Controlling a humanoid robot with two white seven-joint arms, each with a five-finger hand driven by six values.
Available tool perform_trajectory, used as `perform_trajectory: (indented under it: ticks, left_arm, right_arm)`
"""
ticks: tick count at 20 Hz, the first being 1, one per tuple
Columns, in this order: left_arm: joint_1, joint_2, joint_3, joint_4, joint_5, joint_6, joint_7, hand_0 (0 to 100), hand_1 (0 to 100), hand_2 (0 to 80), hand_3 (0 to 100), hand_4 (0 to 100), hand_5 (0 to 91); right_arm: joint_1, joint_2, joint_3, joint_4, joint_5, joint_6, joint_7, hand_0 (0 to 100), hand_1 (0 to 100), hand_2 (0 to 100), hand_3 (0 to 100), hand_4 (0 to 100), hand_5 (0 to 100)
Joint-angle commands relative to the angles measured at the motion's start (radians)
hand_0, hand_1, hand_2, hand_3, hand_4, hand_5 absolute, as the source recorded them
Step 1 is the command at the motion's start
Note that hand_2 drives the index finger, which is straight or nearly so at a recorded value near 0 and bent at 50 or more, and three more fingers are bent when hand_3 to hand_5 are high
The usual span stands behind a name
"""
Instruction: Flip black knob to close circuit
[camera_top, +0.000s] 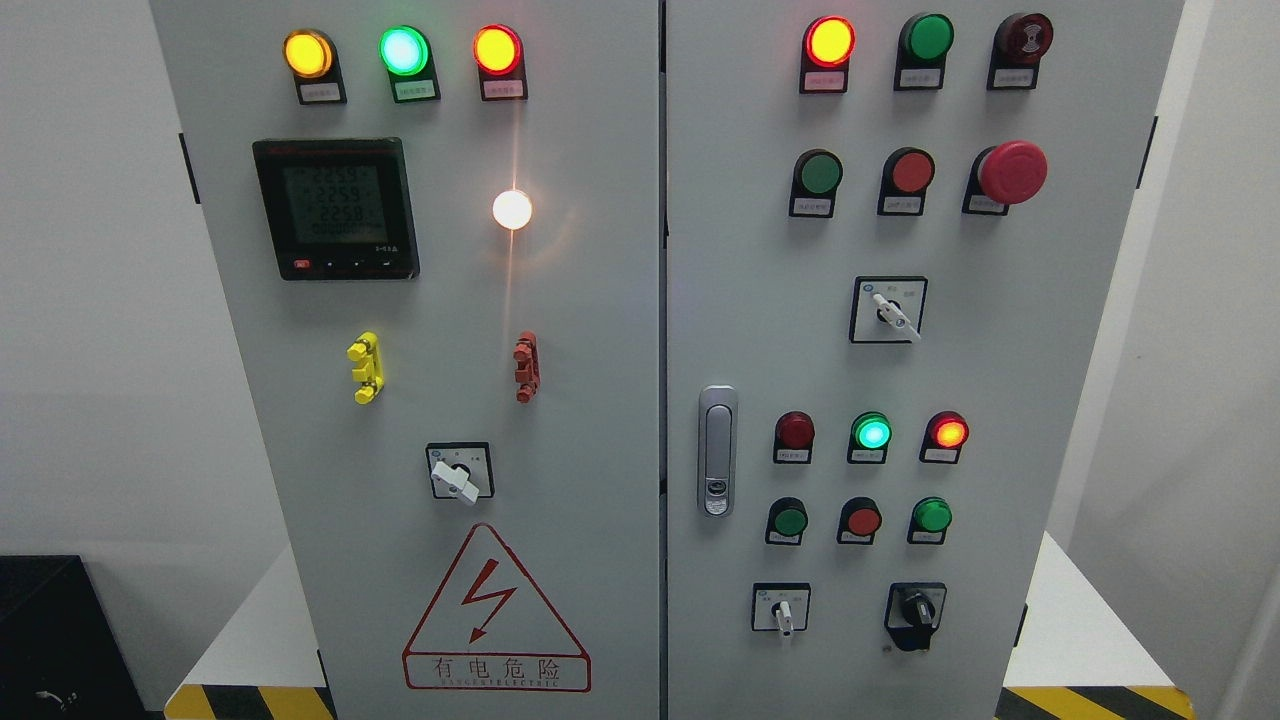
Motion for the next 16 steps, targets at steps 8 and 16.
perform_trajectory:
  ticks: [8, 16]
  left_arm:
    - [0.021, -0.001, 0.000, -0.023, 0.000, 0.000, 0.000, 12, 56, 0.0, 0, 0, 0.0]
    - [0.021, 0.001, 0.000, -0.023, 0.000, 0.000, 0.000, 12, 56, 0.0, 0, 0, 0.0]
  right_arm:
    - [0.045, -0.003, 0.035, 0.028, -0.130, -0.066, 0.076, 0, 0, 2, 11, 6, 0]
    - [0.046, -0.001, 0.035, 0.028, -0.130, -0.069, 0.076, 0, 0, 1, 8, 4, 0]
